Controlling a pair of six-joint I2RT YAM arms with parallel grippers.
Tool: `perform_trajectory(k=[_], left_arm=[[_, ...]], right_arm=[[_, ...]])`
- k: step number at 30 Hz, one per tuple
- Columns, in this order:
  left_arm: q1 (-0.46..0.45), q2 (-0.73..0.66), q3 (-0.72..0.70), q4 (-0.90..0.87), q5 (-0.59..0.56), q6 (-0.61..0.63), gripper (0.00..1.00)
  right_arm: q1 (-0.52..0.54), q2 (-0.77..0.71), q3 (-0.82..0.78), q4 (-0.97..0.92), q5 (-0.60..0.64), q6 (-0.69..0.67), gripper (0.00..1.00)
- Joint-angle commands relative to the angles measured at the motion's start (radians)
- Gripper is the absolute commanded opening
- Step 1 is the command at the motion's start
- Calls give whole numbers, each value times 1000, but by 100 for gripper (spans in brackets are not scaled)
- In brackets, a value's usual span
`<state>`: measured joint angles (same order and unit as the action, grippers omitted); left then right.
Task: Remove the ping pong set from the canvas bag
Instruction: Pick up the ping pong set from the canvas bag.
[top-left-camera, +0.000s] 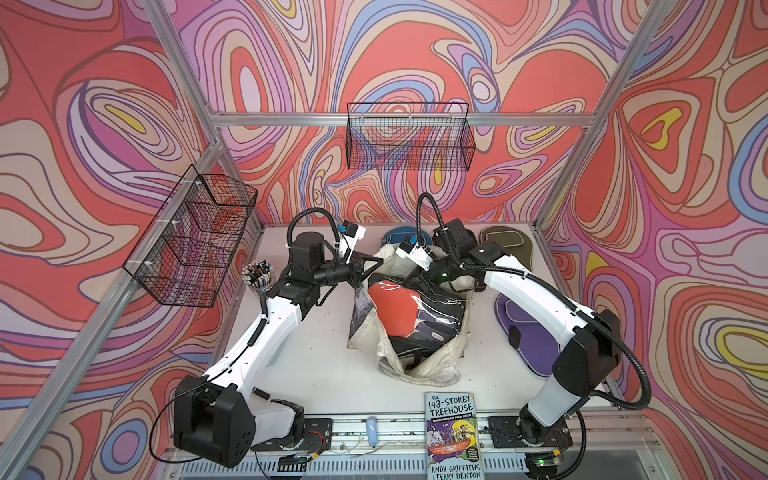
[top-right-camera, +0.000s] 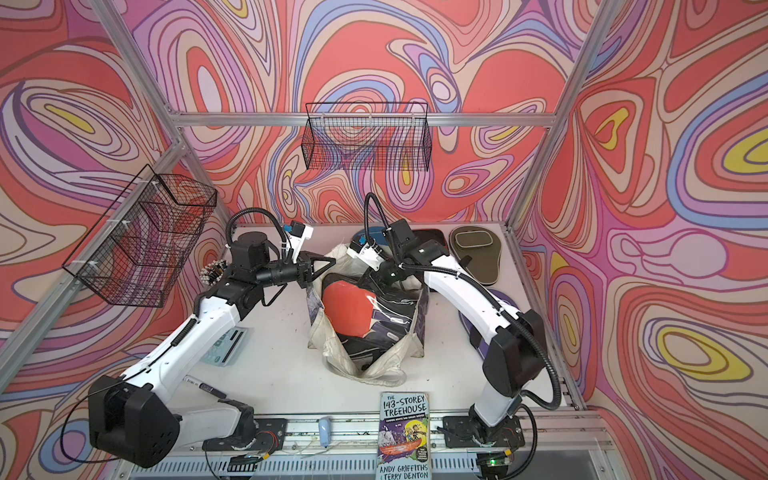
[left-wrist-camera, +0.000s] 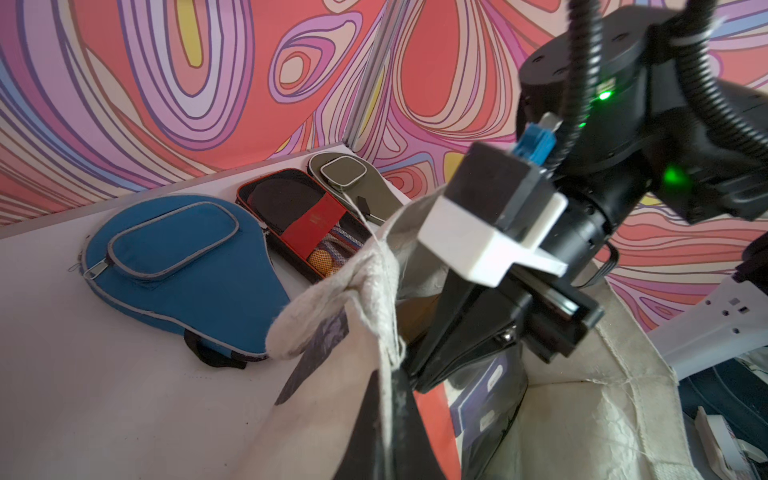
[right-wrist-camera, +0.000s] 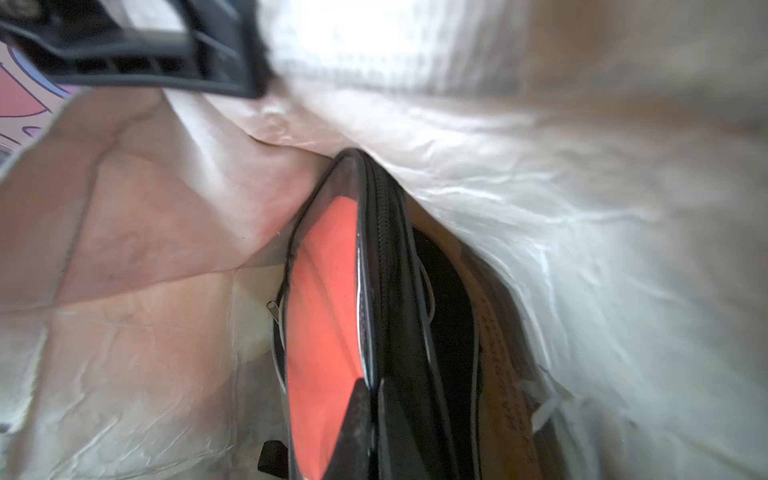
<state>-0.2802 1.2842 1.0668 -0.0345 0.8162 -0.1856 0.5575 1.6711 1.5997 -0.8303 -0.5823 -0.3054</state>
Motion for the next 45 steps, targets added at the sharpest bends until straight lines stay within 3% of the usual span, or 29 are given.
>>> perform_trajectory(k=[1, 9, 13, 18, 21, 28, 41, 43, 44, 45], left_arm=[[5, -25, 57, -37, -25, 40, 4], [4, -41, 97, -109, -72, 63, 14], [7, -72, 126, -150, -99, 106, 32], [29, -101, 166, -190, -105, 139, 67], [42, -121, 169, -199, -97, 149, 77], [71, -166, 113, -149, -52, 130, 88], [88, -99, 53, 104, 182, 10, 91], [88, -86, 54, 147, 217, -24, 82], [89, -80, 53, 165, 231, -37, 68], [88, -75, 54, 178, 246, -50, 44]], right_arm=[[-5, -63, 64, 10, 18, -29, 0], [-5, -95, 115, -33, 59, -53, 0], [-5, -106, 167, -53, 74, -70, 0], [-5, -111, 246, -54, 78, -77, 0], [-5, -114, 293, -49, 78, -75, 0], [-7, -148, 374, -2, 69, -66, 0], [-35, -133, 449, -15, -144, -102, 0], [-40, -123, 446, -9, -148, -101, 0], [-43, -118, 443, -4, -152, -100, 0], [-47, -112, 439, 3, -155, -97, 0]])
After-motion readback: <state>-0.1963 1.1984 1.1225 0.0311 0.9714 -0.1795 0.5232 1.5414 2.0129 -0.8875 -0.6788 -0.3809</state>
